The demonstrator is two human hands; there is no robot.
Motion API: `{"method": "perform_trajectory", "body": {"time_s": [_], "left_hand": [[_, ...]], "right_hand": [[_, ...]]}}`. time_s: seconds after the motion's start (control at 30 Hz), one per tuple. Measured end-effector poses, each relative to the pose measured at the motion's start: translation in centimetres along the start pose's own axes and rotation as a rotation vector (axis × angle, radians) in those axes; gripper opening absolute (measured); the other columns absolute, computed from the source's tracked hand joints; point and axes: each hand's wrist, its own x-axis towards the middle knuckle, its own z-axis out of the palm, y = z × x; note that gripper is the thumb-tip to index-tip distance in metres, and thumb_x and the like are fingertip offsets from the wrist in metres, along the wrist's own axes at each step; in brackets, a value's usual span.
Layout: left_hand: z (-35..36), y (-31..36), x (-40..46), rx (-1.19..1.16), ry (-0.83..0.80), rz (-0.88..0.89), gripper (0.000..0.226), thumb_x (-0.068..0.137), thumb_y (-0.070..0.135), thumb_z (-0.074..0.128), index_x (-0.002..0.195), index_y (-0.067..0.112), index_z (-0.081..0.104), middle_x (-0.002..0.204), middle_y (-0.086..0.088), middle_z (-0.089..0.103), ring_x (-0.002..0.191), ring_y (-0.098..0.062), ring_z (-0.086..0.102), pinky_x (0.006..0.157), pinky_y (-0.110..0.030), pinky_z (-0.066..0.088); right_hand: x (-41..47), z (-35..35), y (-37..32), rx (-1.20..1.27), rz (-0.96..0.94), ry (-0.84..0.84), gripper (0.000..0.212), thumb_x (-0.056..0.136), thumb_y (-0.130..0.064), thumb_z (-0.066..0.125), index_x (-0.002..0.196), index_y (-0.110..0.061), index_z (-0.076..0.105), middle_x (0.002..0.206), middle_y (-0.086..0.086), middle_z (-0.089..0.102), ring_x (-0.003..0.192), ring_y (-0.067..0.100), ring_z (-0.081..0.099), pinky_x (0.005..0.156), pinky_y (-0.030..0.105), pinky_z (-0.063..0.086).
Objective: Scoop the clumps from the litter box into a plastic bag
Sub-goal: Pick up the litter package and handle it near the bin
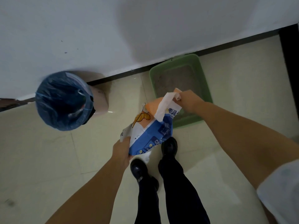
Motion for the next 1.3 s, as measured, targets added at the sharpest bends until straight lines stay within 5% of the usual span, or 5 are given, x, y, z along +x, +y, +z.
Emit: {"method": "perform_trajectory", "body": {"time_s": [0.17,0.63,0.9,1.1,1.3], "left_hand": [[1.5,1.7,-0.2,0.004,-0.015,0.026,0.029,0.091,0.017,0.058,0.117,0.007,0.055,0.103,-0.014,0.066,0.085,-0.03,0.065,0.044,-0.023,0.053],[2.5,3.9,0.4,0.047,-0.087,0.078,0.023,0.093,0.019,0.055,0.113,0.008,0.053,0.097,-0.013,0.065,0.079,-0.028,0.064,0.05,-0.026,0.055],[0.4,3.2,0.6,0.079,-0.081,0.066,0.009,0.096,0.017,0.049,0.094,0.009,0.054,0.084,-0.008,0.058,0.065,-0.016,0.058,0.041,-0.016,0.051],[0.8,4.1,0.7,0.186,-0.061,0.103,0.018,0.092,0.02,0.054,0.107,0.01,0.057,0.09,-0.012,0.066,0.076,-0.025,0.064,0.057,-0.03,0.052],[0.6,4.6,0.1,0.287,-0.106,0.144,0.016,0.093,0.019,0.053,0.107,0.011,0.054,0.081,-0.006,0.063,0.069,-0.019,0.061,0.052,-0.026,0.049]], "right_hand": [[1.4,-1.9,0.3,0.137,0.013,0.027,0.038,0.099,-0.025,0.039,0.126,-0.002,0.052,0.112,0.022,0.062,0.098,0.033,0.061,0.074,0.032,0.045],[2.8,-3.5,1.4,0.382,0.074,0.072,0.035,0.097,-0.029,0.046,0.116,-0.002,0.058,0.102,0.01,0.061,0.074,0.014,0.053,0.06,0.024,0.043],[3.2,-3.7,-0.6,0.302,0.065,0.017,0.041,0.098,-0.03,0.045,0.124,0.001,0.054,0.121,0.017,0.06,0.106,0.029,0.057,0.082,0.033,0.045],[0.8,-0.7,2.9,0.452,0.207,0.096,0.039,0.096,-0.028,0.05,0.121,0.002,0.055,0.115,0.021,0.062,0.096,0.031,0.061,0.08,0.037,0.052],[-1.9,2.9,5.3,0.585,0.319,0.156,0.04,0.093,-0.029,0.054,0.115,0.004,0.057,0.107,0.023,0.064,0.087,0.032,0.061,0.084,0.046,0.053]]}}
